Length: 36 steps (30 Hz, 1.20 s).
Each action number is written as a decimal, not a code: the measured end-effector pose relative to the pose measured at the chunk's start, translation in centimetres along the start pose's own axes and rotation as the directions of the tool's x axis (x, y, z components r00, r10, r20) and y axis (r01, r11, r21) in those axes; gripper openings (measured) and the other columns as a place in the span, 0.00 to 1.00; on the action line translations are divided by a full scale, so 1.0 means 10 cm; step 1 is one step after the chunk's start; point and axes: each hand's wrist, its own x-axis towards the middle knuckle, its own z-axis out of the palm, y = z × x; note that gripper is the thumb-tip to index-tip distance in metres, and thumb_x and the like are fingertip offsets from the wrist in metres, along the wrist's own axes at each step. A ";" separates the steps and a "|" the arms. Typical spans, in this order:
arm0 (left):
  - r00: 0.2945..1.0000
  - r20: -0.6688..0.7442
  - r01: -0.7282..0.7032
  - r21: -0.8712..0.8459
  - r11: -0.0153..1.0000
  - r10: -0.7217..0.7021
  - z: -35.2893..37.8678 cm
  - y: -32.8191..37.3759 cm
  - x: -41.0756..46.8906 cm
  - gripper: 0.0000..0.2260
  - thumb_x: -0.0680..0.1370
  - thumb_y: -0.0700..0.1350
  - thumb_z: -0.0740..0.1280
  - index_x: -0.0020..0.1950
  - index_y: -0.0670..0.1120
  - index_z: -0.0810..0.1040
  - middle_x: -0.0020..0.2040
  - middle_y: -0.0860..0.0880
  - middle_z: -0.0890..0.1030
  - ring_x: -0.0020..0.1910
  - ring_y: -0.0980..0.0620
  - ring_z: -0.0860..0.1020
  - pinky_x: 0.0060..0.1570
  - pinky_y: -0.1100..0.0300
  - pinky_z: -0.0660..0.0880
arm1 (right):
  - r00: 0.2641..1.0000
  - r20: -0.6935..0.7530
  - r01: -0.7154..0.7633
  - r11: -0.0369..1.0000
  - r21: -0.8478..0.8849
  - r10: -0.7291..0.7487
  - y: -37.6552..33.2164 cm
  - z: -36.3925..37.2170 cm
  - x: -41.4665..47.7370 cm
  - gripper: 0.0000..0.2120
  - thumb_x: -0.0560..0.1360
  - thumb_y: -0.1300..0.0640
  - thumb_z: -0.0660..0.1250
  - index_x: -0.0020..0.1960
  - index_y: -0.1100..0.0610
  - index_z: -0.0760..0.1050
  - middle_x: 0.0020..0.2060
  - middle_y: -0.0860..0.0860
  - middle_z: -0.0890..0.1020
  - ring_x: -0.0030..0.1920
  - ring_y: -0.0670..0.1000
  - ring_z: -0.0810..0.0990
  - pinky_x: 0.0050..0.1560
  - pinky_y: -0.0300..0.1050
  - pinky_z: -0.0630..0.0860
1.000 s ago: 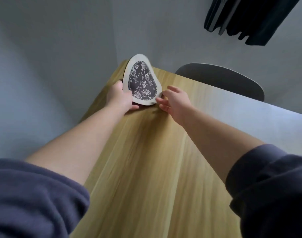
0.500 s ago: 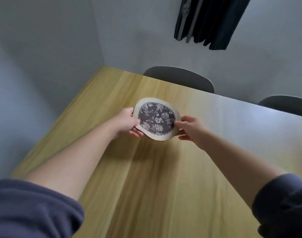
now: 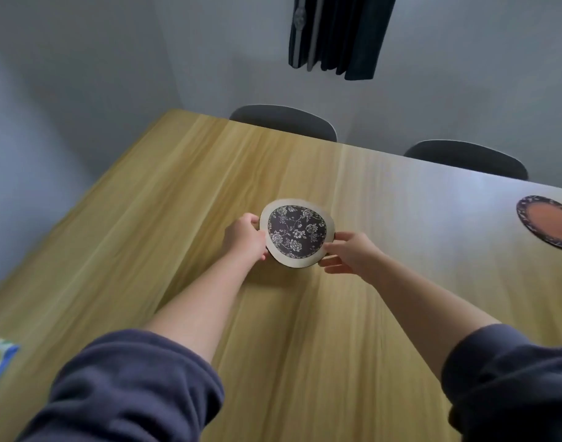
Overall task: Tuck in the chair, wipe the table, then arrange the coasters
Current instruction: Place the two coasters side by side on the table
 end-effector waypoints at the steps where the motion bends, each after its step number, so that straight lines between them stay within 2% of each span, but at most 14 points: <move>1: 1.000 -0.007 0.029 0.046 0.999 -0.028 0.02 0.00 0.01 0.16 0.77 0.40 0.62 0.65 0.47 0.72 0.48 0.47 0.79 0.39 0.44 0.83 0.44 0.52 0.80 | 0.999 0.019 -0.032 0.999 0.001 0.032 0.03 -0.01 -0.01 0.23 0.78 0.63 0.66 0.72 0.61 0.67 0.45 0.56 0.82 0.39 0.54 0.83 0.39 0.48 0.82; 2: 0.999 -0.021 0.049 0.132 0.990 -0.047 0.03 -0.02 0.01 0.20 0.76 0.41 0.62 0.69 0.47 0.69 0.55 0.46 0.78 0.44 0.43 0.82 0.45 0.54 0.79 | 0.998 0.010 -0.055 0.998 -0.016 0.056 0.08 -0.03 -0.02 0.27 0.79 0.63 0.66 0.75 0.60 0.62 0.46 0.56 0.81 0.41 0.55 0.83 0.42 0.50 0.82; 4: 0.998 -0.053 0.054 0.281 0.958 -0.040 0.04 -0.08 -0.02 0.22 0.75 0.41 0.61 0.70 0.47 0.67 0.63 0.46 0.74 0.54 0.44 0.78 0.47 0.56 0.73 | 0.996 -0.047 -0.073 0.996 -0.060 0.070 0.22 -0.11 -0.05 0.27 0.78 0.63 0.65 0.76 0.60 0.61 0.48 0.58 0.81 0.44 0.56 0.82 0.48 0.54 0.82; 7: 0.996 -0.054 -0.046 0.324 0.945 0.067 0.14 -0.09 -0.10 0.19 0.75 0.41 0.61 0.66 0.48 0.68 0.65 0.47 0.71 0.55 0.45 0.74 0.47 0.56 0.69 | 0.985 -0.148 -0.095 0.993 -0.071 0.083 0.42 -0.37 -0.16 0.22 0.79 0.63 0.64 0.72 0.61 0.67 0.51 0.60 0.81 0.46 0.57 0.83 0.51 0.55 0.82; 11: 0.984 0.044 -0.176 0.316 0.932 0.171 0.53 0.22 -0.28 0.16 0.75 0.42 0.61 0.63 0.49 0.70 0.64 0.49 0.72 0.55 0.48 0.73 0.48 0.57 0.69 | 0.959 -0.275 -0.087 0.995 -0.051 0.070 0.60 -0.93 -0.30 0.19 0.80 0.62 0.62 0.70 0.61 0.70 0.56 0.60 0.80 0.49 0.56 0.82 0.47 0.52 0.81; 15: 0.935 0.191 -0.344 0.276 0.898 0.300 1.17 0.68 -0.54 0.14 0.76 0.42 0.62 0.62 0.47 0.72 0.63 0.47 0.72 0.54 0.49 0.72 0.49 0.60 0.67 | 0.905 -0.424 -0.074 0.993 -0.094 0.028 0.81 -1.73 -0.38 0.17 0.79 0.59 0.62 0.67 0.59 0.73 0.53 0.58 0.79 0.50 0.56 0.79 0.42 0.49 0.79; 16: 0.921 0.219 -0.374 0.262 0.889 0.323 1.34 0.80 -0.61 0.15 0.76 0.42 0.62 0.62 0.46 0.72 0.63 0.47 0.73 0.55 0.49 0.73 0.49 0.60 0.66 | 0.889 -0.458 -0.077 0.992 -0.100 0.023 0.87 -1.94 -0.39 0.17 0.78 0.59 0.63 0.66 0.58 0.74 0.52 0.57 0.79 0.49 0.56 0.78 0.43 0.49 0.78; 18: 0.898 0.268 -0.411 0.229 0.882 0.349 1.76 1.07 -0.76 0.15 0.76 0.42 0.62 0.62 0.47 0.72 0.63 0.47 0.73 0.58 0.48 0.73 0.49 0.62 0.64 | 0.850 -0.526 -0.086 0.992 -0.091 0.025 1.01 -2.44 -0.41 0.16 0.78 0.58 0.64 0.65 0.57 0.75 0.50 0.56 0.79 0.49 0.56 0.78 0.51 0.53 0.79; 20: 0.883 0.306 -0.423 0.195 0.885 0.355 2.17 1.33 -0.91 0.16 0.76 0.43 0.62 0.64 0.47 0.72 0.64 0.47 0.72 0.60 0.48 0.73 0.50 0.62 0.65 | 0.822 -0.568 -0.086 0.995 -0.058 0.037 1.14 -2.91 -0.38 0.16 0.77 0.58 0.64 0.64 0.56 0.75 0.52 0.55 0.79 0.51 0.57 0.77 0.58 0.57 0.78; 23: 0.860 0.366 -0.446 0.196 0.873 0.357 2.80 1.71 -1.07 0.18 0.77 0.44 0.62 0.67 0.47 0.70 0.67 0.46 0.70 0.63 0.46 0.72 0.56 0.60 0.67 | 0.790 -0.612 -0.039 0.999 -0.001 0.030 1.31 -3.56 -0.25 0.16 0.76 0.58 0.65 0.63 0.55 0.75 0.57 0.55 0.79 0.51 0.55 0.77 0.59 0.56 0.77; 27: 0.860 0.405 -0.399 0.149 0.905 0.312 3.61 2.19 -1.13 0.22 0.76 0.44 0.62 0.70 0.47 0.66 0.69 0.45 0.68 0.64 0.45 0.71 0.54 0.60 0.67 | 0.769 -0.639 0.060 0.997 0.055 -0.011 1.40 -4.28 0.07 0.17 0.75 0.60 0.65 0.64 0.55 0.75 0.58 0.55 0.79 0.49 0.52 0.76 0.56 0.52 0.76; 31: 0.882 0.385 -0.309 0.038 0.950 0.271 4.27 2.57 -1.00 0.25 0.76 0.45 0.63 0.73 0.47 0.63 0.71 0.45 0.68 0.66 0.45 0.69 0.55 0.61 0.65 | 0.780 -0.622 0.149 0.986 0.077 -0.069 1.40 -4.75 0.49 0.19 0.76 0.61 0.63 0.66 0.54 0.73 0.60 0.55 0.76 0.52 0.51 0.75 0.52 0.46 0.73; 34: 0.895 0.387 -0.210 -0.073 0.975 0.222 4.61 2.76 -0.83 0.27 0.77 0.46 0.64 0.74 0.46 0.61 0.73 0.46 0.66 0.69 0.46 0.67 0.54 0.61 0.62 | 0.788 -0.609 0.169 0.983 0.075 -0.089 1.40 -4.92 0.77 0.21 0.76 0.62 0.63 0.69 0.53 0.71 0.66 0.56 0.74 0.63 0.54 0.75 0.61 0.47 0.73; 36: 0.901 0.395 -0.120 -0.172 0.978 0.180 4.81 2.87 -0.74 0.28 0.77 0.46 0.65 0.75 0.45 0.60 0.73 0.46 0.65 0.70 0.46 0.66 0.57 0.60 0.63 | 0.787 -0.612 0.172 0.981 0.089 -0.083 1.42 -5.02 0.92 0.22 0.75 0.62 0.64 0.69 0.54 0.71 0.66 0.56 0.74 0.64 0.53 0.75 0.66 0.49 0.72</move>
